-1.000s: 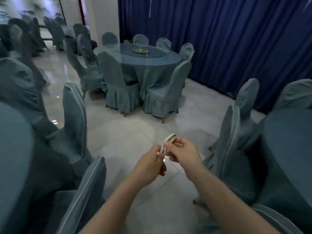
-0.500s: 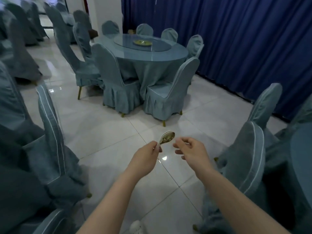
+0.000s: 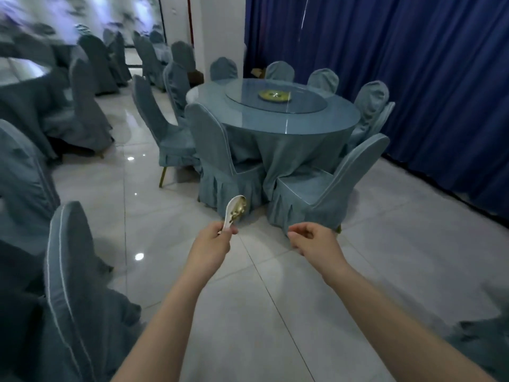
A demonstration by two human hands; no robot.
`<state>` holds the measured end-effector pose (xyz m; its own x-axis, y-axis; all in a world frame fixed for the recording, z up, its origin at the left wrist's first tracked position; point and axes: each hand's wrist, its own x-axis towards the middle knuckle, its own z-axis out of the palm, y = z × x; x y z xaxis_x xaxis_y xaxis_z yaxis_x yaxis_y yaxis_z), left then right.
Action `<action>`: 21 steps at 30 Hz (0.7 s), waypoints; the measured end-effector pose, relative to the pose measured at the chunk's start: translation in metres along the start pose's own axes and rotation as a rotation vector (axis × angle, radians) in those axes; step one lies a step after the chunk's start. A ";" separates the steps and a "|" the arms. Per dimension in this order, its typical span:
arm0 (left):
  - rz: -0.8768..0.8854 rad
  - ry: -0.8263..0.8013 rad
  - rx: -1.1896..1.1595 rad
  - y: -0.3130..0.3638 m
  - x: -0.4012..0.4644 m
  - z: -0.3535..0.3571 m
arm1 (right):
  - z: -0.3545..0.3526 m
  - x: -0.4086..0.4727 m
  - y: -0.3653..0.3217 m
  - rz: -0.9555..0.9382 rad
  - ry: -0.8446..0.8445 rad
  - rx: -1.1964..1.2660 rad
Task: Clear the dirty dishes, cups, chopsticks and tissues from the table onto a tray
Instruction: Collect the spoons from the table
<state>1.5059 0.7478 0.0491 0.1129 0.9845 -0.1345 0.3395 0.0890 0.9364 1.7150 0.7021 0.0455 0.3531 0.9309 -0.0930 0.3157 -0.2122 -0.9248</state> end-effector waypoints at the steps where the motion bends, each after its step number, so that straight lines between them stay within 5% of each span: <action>1: -0.007 0.025 -0.033 -0.001 0.021 -0.008 | 0.009 0.026 -0.005 -0.005 -0.036 0.015; 11: -0.067 0.574 -0.219 -0.007 0.183 -0.123 | 0.166 0.277 -0.098 -0.143 -0.595 0.052; 21: -0.075 1.374 -0.319 -0.044 0.209 -0.299 | 0.402 0.363 -0.225 -0.345 -1.058 -0.014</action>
<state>1.2358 0.9949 0.0766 -0.9456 0.3198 0.0590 0.0605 -0.0053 0.9982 1.4183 1.2068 0.0717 -0.6821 0.7236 -0.1055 0.2644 0.1095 -0.9582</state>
